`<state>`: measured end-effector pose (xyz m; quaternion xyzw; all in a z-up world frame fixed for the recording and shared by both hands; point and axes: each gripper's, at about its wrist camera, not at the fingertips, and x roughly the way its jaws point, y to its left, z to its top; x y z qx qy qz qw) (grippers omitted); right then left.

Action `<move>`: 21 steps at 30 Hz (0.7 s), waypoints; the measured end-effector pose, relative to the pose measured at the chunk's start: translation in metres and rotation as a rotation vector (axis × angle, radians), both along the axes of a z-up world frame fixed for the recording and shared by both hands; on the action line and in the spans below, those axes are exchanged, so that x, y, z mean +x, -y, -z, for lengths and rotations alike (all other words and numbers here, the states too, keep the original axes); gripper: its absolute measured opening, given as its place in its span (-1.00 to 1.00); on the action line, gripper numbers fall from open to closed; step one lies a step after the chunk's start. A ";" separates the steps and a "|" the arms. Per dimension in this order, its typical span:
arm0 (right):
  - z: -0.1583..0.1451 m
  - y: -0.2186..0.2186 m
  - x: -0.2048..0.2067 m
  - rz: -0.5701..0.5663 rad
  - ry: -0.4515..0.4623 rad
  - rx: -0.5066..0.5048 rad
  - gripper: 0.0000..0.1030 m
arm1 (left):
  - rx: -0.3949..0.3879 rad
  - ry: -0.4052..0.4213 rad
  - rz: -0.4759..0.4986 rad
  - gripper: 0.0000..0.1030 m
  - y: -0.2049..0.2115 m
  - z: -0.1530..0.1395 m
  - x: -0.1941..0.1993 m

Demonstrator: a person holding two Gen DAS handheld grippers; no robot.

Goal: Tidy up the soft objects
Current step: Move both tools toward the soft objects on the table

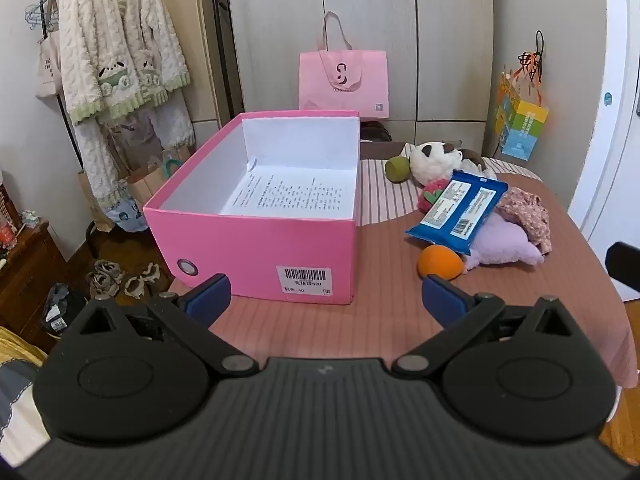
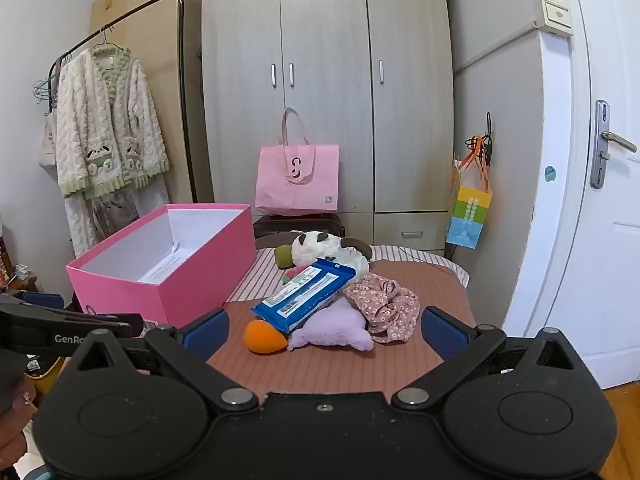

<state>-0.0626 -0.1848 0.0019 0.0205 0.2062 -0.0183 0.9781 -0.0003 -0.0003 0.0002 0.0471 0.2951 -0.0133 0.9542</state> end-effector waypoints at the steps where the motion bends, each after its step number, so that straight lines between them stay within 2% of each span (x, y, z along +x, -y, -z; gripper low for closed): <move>1: 0.000 0.000 0.000 -0.002 -0.002 -0.001 1.00 | 0.001 0.001 -0.003 1.00 0.001 0.000 -0.001; 3: -0.001 0.000 0.000 -0.001 -0.003 0.001 1.00 | 0.003 0.007 -0.015 1.00 0.003 -0.001 -0.002; 6: -0.002 0.000 -0.001 -0.004 -0.005 0.005 1.00 | -0.035 0.005 -0.003 1.00 -0.005 0.000 0.000; 12: 0.001 -0.005 0.004 -0.005 -0.013 -0.002 1.00 | -0.040 0.017 -0.010 1.00 -0.010 -0.005 -0.002; 21: -0.002 -0.006 -0.002 -0.005 -0.019 -0.029 1.00 | -0.051 0.107 0.011 1.00 -0.014 -0.008 -0.012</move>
